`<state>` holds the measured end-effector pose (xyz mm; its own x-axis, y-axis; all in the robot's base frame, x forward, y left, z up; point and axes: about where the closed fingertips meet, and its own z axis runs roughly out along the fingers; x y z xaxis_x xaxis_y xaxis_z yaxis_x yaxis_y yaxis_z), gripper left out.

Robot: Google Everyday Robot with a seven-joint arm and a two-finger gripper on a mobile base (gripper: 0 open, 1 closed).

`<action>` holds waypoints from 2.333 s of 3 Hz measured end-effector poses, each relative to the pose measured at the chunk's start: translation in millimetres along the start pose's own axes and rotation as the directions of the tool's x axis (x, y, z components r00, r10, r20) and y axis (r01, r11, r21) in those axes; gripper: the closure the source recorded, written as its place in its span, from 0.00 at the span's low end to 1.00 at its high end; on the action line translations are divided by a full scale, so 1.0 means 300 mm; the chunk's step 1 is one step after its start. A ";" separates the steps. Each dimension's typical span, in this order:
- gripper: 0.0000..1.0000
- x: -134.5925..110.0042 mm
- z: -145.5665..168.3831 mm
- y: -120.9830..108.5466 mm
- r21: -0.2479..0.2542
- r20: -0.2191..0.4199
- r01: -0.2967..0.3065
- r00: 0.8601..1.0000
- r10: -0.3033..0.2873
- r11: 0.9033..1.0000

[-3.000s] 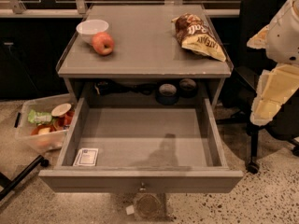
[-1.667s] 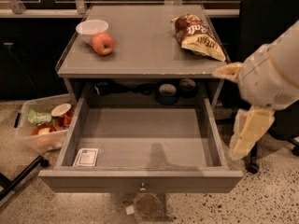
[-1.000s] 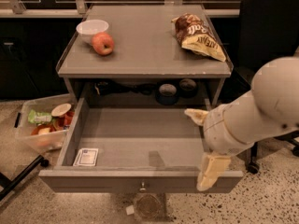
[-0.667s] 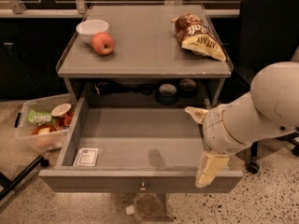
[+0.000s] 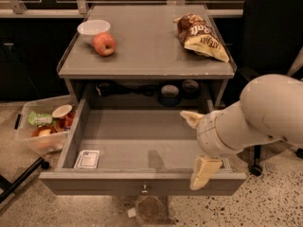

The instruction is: Close top drawer

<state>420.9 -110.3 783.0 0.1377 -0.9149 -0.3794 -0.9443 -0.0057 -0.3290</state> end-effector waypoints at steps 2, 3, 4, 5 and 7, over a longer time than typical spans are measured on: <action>0.00 -0.040 0.270 -0.009 -0.009 -0.042 0.053 0.998 -0.053 0.999; 0.00 -0.046 0.384 0.001 -0.048 -0.049 0.062 0.997 -0.065 0.997; 0.00 -0.043 0.460 -0.004 -0.068 -0.059 0.059 0.996 -0.063 0.996; 0.00 -0.030 0.497 -0.030 -0.056 -0.064 0.032 0.997 -0.035 0.998; 0.42 -0.023 0.482 -0.140 0.036 -0.059 -0.025 0.998 0.027 0.999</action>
Offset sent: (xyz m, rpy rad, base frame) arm 0.0403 0.0670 -0.1069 -0.0882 0.0106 0.0541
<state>502.9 -45.6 674.5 0.0944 -0.9369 -0.3367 -0.9359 0.0317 -0.3507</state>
